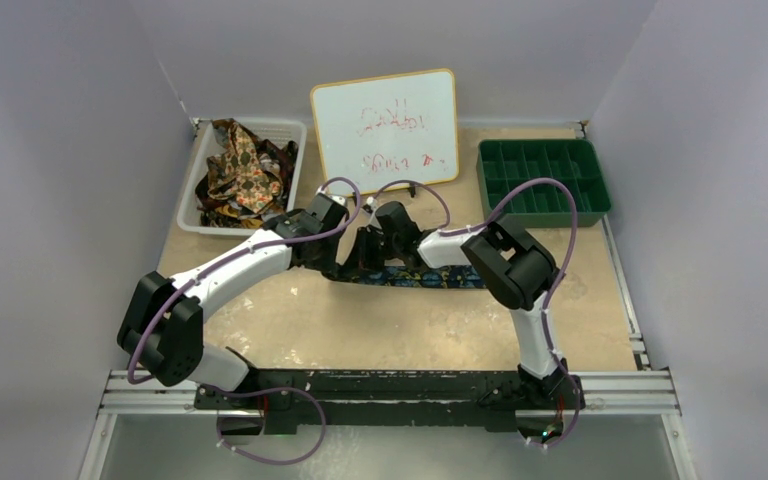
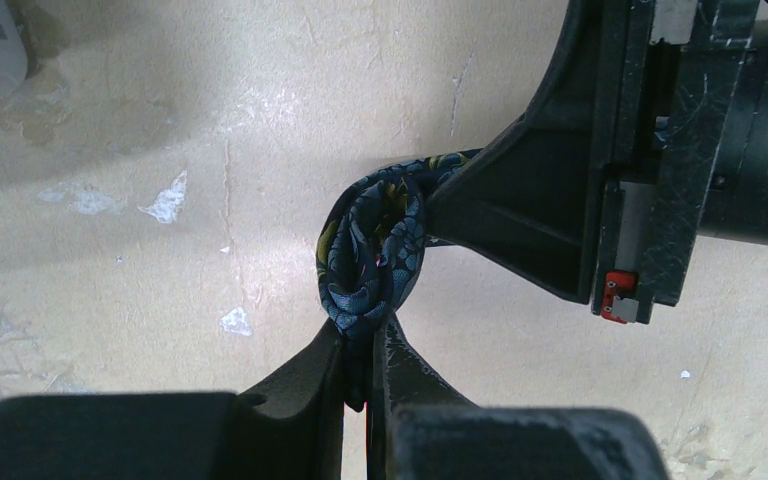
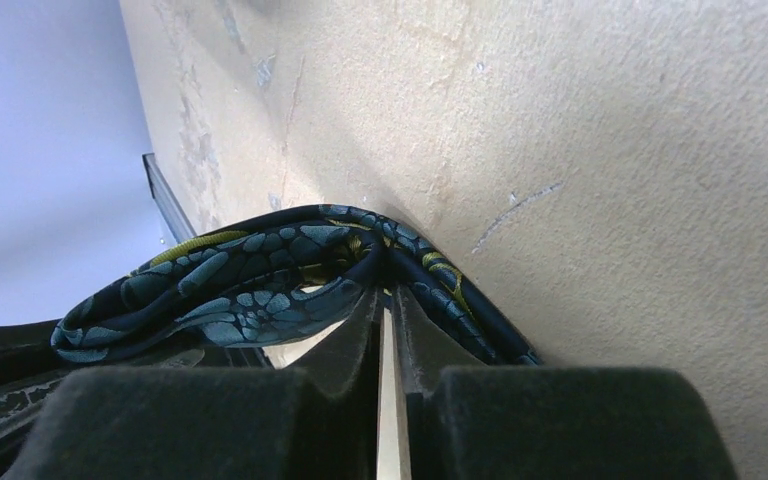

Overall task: Roll the ties
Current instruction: Roll the tie at the center of the board.

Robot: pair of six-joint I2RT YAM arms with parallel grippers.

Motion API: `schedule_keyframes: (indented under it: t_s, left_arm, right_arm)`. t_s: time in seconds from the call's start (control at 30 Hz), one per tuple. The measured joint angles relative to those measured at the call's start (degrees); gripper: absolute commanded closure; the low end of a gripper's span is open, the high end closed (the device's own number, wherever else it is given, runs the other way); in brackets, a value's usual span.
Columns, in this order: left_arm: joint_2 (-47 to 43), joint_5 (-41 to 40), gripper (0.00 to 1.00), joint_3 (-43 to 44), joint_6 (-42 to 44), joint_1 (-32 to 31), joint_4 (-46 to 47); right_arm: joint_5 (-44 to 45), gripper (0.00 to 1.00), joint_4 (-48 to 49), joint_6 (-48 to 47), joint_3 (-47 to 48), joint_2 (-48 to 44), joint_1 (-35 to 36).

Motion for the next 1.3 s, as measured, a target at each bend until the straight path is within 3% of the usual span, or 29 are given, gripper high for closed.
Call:
schedule_keyframes:
  t_s: [0.57,1.0,1.3]
  left_arm:
    - [2.1,-1.6,1.00,0.8,-0.2,-2.3,1.3]
    - [7.0,-5.2,1.00,4.8,-1.3,-5.6,2.1]
    - [12.5,-5.6,0.82,9.4,-2.2,-9.6,2.4]
  right_arm:
    - [2.8,0.84,-5.7,-1.1,2.3,-0.7,-1.2]
    - [15.0,0.77,-10.6,-2.5,-10.1,-16.4,-4.9]
    - [15.8,0.74,-10.8,-2.7,-18.7,-21.6,-5.4]
